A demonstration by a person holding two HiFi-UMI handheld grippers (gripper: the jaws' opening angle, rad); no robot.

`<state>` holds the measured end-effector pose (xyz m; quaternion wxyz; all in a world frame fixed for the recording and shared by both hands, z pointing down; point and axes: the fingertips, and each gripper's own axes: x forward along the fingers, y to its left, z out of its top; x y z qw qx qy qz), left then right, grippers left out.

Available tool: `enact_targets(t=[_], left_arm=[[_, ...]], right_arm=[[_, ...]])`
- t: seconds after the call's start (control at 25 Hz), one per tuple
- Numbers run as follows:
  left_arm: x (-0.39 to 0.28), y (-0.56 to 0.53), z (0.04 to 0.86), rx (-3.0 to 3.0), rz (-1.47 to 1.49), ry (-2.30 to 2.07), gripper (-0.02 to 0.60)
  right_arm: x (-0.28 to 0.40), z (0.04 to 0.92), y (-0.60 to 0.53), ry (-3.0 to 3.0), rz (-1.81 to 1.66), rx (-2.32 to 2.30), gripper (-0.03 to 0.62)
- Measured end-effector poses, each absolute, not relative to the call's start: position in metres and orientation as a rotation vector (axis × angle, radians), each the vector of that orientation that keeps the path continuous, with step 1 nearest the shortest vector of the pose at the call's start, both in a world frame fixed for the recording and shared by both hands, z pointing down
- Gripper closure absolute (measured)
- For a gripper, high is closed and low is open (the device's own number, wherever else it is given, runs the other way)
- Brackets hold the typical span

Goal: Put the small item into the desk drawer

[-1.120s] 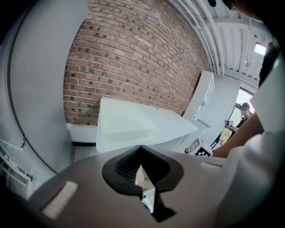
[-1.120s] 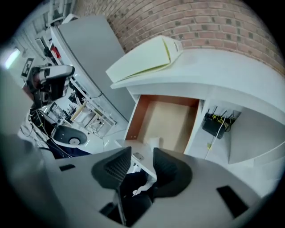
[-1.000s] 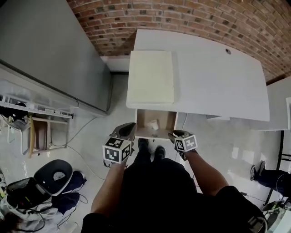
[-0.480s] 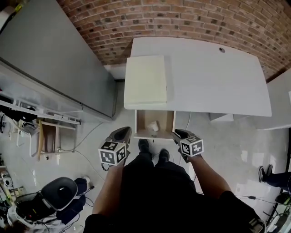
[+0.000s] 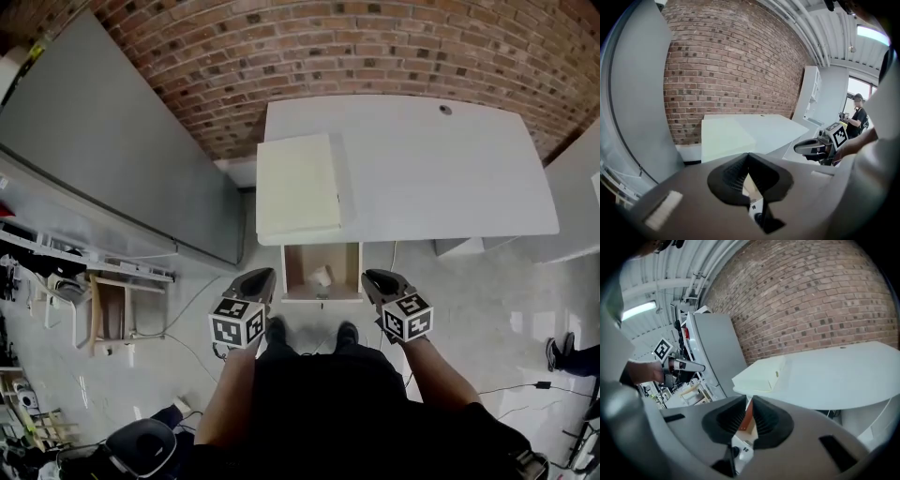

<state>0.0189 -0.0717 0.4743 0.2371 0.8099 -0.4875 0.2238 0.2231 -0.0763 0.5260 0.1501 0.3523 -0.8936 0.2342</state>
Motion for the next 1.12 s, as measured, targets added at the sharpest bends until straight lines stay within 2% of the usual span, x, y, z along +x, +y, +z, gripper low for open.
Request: enact_targets(t=[0.32,0.6,1.12], left_arm=[[-0.005,-0.086,0.423,2.391,0.606,-1.291,0.569],[-0.049,-0.114,0.359,2.549,0.48,-1.278,0.569],[-0.146,-0.135,0.341,2.585,0.356,-1.27,0.569]], right_arm=[[0.196,0.475,-0.101,-2.622,0.509,1.105,0.577],[0.13,0.409,-0.129,-2.686,0.361,1.203,0.582],[0.055,0.319,-0.108,-2.783,0.209,1.264,0.582]])
